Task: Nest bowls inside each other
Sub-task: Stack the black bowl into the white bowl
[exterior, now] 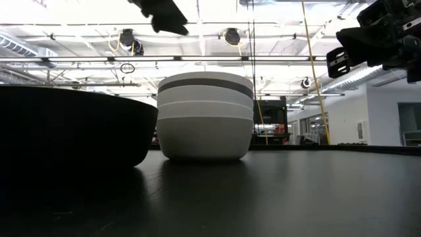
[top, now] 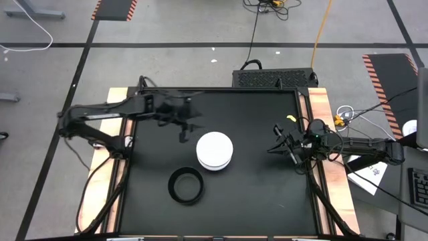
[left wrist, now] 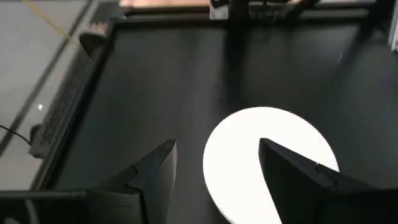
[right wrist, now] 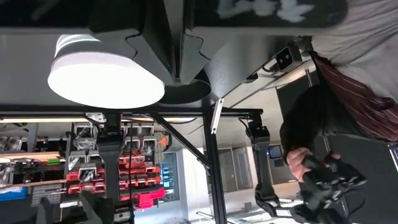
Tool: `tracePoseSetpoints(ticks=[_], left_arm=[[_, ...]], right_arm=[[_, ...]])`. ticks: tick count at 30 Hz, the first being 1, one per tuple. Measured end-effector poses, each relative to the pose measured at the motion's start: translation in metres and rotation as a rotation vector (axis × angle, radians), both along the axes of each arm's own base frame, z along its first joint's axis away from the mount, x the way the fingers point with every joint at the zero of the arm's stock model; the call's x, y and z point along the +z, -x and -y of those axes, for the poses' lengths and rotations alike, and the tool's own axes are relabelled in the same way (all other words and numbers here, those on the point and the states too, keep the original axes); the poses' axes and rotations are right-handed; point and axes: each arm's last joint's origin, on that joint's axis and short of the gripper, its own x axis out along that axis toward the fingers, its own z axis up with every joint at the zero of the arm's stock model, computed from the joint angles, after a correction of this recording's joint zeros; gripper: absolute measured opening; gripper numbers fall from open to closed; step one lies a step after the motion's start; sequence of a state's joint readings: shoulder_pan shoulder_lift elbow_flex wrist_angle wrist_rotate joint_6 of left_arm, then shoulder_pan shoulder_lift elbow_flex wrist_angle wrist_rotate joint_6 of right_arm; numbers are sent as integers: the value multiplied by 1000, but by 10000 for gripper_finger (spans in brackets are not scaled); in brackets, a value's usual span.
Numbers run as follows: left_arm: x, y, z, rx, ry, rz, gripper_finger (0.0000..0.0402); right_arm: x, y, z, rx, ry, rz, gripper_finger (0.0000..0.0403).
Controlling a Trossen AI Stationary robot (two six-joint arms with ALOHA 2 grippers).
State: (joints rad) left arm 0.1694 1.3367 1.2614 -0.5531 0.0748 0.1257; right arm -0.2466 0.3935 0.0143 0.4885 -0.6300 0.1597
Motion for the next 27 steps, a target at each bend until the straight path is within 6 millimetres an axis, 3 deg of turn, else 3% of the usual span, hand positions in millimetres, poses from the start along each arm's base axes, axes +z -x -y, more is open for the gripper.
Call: tracePoseSetpoints(ticks=[7, 15, 20, 27], left_arm=[[-8, 61, 11, 53, 15, 196, 230], [-44, 124, 20, 161, 38, 375, 230], [-73, 144, 23, 189, 71, 413, 230], [-116, 155, 24, 216, 52, 440, 230]], right_arm=[[1, 0, 0, 0, -3, 4, 18], [1, 0, 0, 0, -8, 4, 18], [1, 0, 0, 1, -9, 3, 18], [1, 0, 0, 1, -9, 3, 18]])
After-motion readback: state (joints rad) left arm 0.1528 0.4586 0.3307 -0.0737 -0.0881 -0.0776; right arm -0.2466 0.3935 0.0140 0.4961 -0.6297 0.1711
